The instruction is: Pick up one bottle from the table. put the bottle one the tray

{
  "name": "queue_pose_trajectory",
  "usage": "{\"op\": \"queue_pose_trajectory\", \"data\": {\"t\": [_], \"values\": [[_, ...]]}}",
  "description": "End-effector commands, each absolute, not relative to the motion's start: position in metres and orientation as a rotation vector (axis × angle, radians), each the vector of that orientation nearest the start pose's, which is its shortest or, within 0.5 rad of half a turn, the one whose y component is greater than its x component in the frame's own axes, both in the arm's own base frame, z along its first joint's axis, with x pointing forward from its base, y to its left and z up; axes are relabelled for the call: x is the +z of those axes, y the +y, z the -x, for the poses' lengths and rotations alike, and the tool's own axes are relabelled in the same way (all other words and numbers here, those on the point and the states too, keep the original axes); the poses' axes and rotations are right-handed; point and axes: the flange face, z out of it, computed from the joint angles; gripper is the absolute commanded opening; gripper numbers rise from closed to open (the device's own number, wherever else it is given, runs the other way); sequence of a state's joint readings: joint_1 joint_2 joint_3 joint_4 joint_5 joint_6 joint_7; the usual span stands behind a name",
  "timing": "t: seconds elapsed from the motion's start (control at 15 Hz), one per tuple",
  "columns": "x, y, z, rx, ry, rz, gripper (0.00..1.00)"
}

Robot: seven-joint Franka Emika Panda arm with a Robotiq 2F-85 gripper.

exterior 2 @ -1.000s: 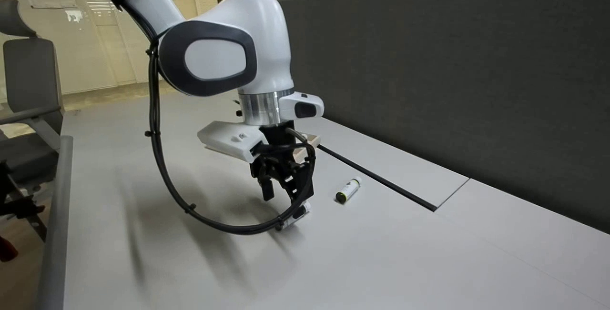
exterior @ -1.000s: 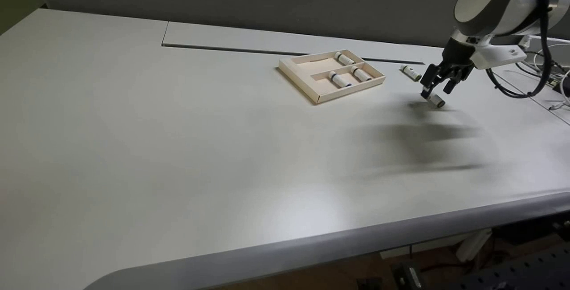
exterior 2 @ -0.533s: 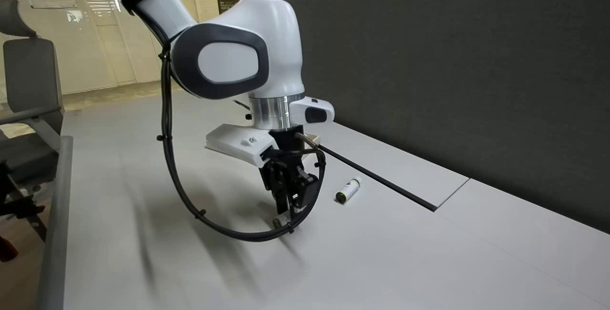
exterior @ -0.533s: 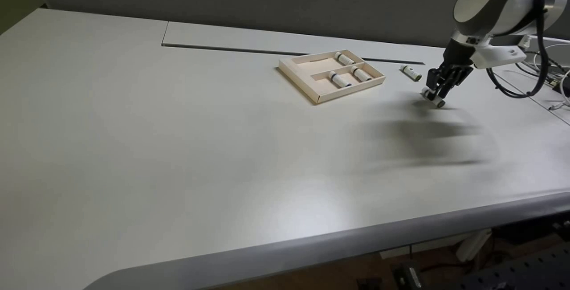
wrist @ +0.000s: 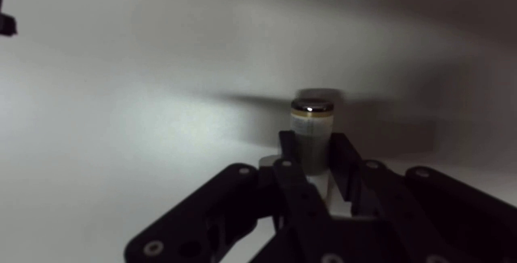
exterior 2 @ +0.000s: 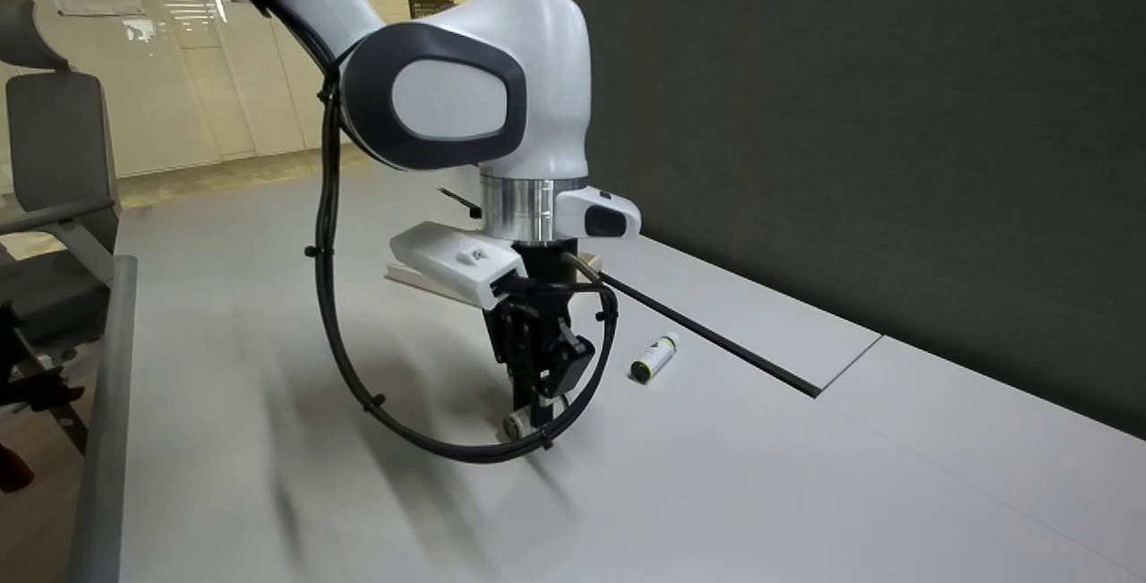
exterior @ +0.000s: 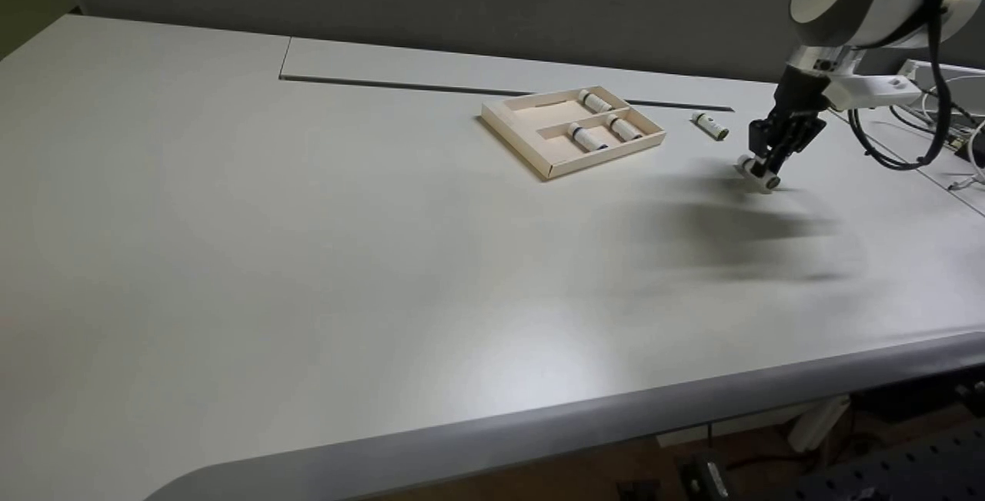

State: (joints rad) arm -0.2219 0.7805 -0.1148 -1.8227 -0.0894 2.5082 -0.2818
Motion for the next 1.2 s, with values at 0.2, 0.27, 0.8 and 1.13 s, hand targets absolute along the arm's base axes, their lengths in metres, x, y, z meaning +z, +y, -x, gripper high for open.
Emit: {"op": "queue_pose_trajectory", "data": {"t": [0.2, 0.27, 0.8, 1.13], "values": [[0.18, -0.167, -0.625, 0.145, -0.171, 3.182, 0.07], [0.19, -0.156, -0.63, 0.122, -0.201, 3.18, 0.07], [0.197, -0.041, -0.667, -0.044, -0.479, 3.159, 0.07], [0.164, 0.008, -0.675, -0.038, -0.594, 3.115, 0.07]]}}
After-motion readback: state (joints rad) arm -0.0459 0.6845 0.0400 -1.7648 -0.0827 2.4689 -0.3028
